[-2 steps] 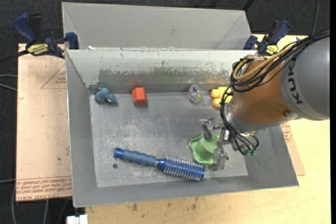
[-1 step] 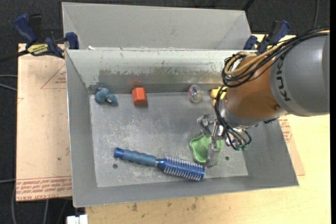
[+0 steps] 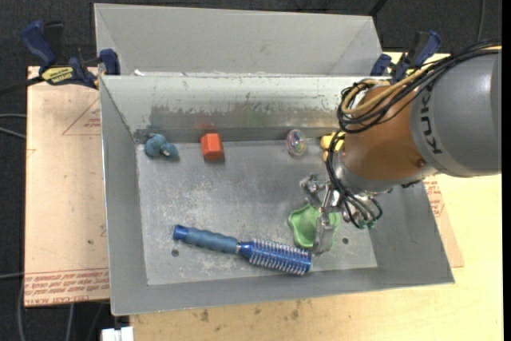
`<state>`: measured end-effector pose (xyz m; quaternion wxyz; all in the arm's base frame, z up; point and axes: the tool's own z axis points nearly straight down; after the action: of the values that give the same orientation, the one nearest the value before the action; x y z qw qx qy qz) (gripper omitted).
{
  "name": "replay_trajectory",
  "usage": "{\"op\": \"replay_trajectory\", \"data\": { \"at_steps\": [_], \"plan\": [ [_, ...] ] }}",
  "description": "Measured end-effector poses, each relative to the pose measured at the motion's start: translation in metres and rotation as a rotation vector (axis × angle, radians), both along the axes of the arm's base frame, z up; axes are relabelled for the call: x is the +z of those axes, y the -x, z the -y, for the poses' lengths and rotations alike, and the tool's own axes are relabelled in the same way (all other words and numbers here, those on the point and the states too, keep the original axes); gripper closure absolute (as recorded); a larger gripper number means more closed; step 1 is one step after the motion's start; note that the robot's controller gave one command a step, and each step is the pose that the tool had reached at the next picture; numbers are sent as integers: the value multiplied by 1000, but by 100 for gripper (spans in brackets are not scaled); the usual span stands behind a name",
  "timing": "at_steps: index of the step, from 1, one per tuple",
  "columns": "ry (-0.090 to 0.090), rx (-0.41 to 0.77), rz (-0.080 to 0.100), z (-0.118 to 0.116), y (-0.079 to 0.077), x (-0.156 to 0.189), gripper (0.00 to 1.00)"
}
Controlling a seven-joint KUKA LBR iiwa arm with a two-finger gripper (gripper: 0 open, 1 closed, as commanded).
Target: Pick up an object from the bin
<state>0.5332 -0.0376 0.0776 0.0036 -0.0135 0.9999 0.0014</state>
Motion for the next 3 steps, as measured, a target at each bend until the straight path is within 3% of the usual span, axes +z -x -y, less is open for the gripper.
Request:
{"op": "replay_trajectory", "data": {
  "at_steps": [1,2,3],
  "plan": [
    [4,107,6,1,0,187,100],
    [3,107,-4,1,1,182,0],
    [1,247,-14,10,35,77,0]
  ]
}}
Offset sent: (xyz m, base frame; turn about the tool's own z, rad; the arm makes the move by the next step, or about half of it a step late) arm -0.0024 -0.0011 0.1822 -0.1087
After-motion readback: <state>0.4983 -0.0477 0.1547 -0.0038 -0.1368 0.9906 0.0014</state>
